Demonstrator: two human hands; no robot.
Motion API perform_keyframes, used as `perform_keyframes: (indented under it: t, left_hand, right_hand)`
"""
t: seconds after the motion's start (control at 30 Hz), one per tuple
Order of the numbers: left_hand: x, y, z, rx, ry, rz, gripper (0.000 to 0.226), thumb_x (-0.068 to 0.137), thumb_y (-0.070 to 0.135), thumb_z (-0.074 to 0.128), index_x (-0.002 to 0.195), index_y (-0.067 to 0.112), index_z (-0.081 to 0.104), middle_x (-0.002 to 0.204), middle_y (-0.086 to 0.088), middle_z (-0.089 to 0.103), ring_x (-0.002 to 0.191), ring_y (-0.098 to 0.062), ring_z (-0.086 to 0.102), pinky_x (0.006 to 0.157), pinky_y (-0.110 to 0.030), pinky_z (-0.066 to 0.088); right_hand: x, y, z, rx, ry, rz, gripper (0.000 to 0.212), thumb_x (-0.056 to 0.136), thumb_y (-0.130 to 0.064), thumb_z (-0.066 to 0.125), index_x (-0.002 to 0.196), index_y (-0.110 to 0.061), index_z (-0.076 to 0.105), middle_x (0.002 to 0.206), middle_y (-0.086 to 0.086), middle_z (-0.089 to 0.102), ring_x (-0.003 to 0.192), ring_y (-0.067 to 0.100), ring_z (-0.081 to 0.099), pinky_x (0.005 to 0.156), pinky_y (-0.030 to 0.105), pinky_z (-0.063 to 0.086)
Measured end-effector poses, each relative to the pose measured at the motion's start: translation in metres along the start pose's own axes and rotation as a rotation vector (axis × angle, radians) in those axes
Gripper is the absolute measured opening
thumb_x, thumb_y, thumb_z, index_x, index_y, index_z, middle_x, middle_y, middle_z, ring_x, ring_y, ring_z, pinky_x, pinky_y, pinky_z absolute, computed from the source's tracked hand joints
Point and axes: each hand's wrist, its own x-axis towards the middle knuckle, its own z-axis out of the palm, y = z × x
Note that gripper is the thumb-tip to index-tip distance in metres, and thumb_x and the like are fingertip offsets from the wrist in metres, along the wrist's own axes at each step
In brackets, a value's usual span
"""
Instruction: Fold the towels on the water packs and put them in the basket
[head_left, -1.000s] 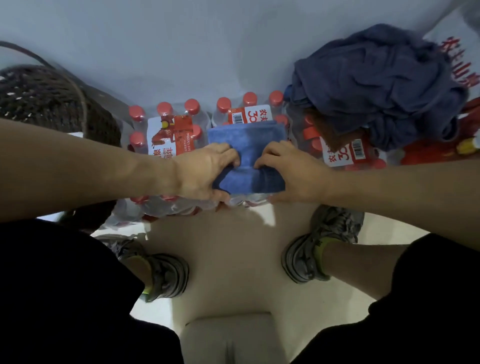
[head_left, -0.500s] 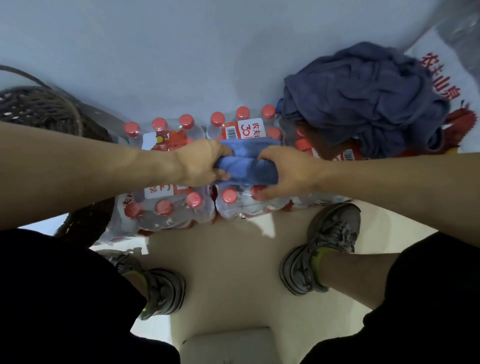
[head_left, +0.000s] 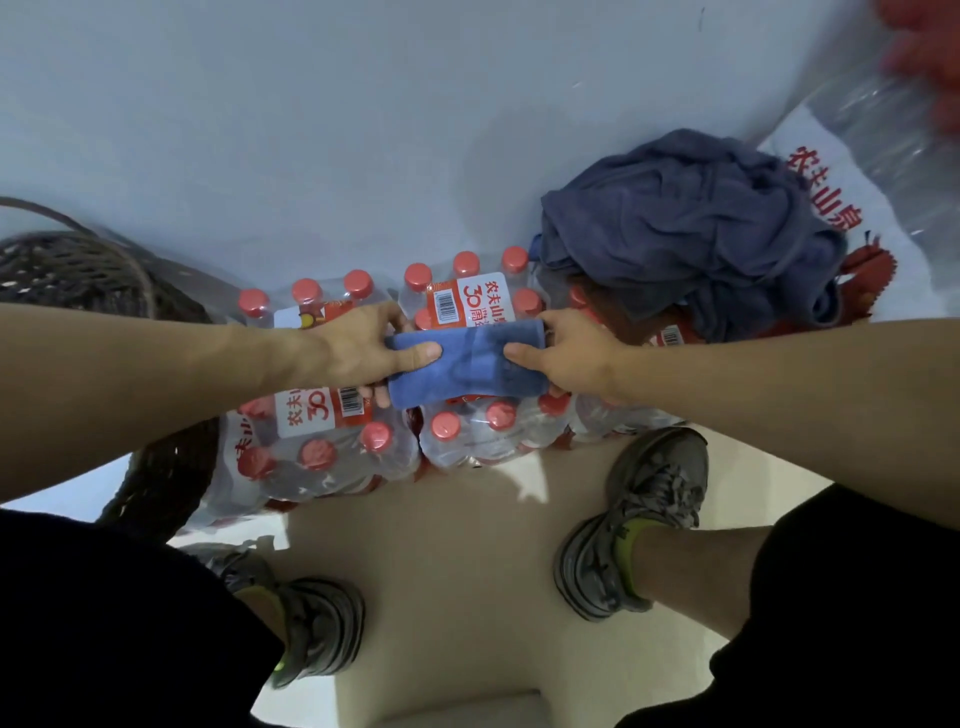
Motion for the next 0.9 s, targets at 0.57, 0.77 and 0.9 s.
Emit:
perform_keyframes:
  t: [0.57,0.77,0.9]
  left_hand:
    - [0.008,0.013,0.008,0.291,-0.073,-0.086,0.040,0.099,0.053,0.038,0.106,0.018,0.054,0.082,-0.002,0.068,0.074,-0.014,0.064,0.073,-0.029,0.052]
    - [0.005,0.013,0.005,0.076,-0.105,-0.132,0.032,0.095,0.051,0.049,0.108,0.023,0.051,0.076,-0.005,0.073,0.063,-0.014,0.069,0.060,-0.026,0.055]
    - [0.005,0.015,-0.001,-0.311,-0.038,-0.171,0.052,0.085,0.053,0.064,0.105,0.005,0.062,0.078,-0.014,0.066,0.056,-0.018,0.057,0.058,-0.030,0.051]
  right_hand:
    - [-0.002,-0.013,0.001,-0.330,0.079,0.154,0.046,0.097,-0.043,0.056,0.127,-0.008,0.050,0.126,0.011,0.060,0.112,0.028,0.058,0.083,0.029,0.041]
    - [-0.002,-0.021,-0.009,-0.357,0.028,0.157,0.034,0.097,-0.039,0.056,0.115,-0.010,0.057,0.115,0.010,0.064,0.091,0.023,0.055,0.075,0.030,0.041]
    - [-0.001,-0.024,-0.012,-0.397,0.003,0.194,0.036,0.100,-0.037,0.052,0.118,-0.007,0.056,0.115,0.013,0.064,0.095,0.028,0.060,0.074,0.031,0.044]
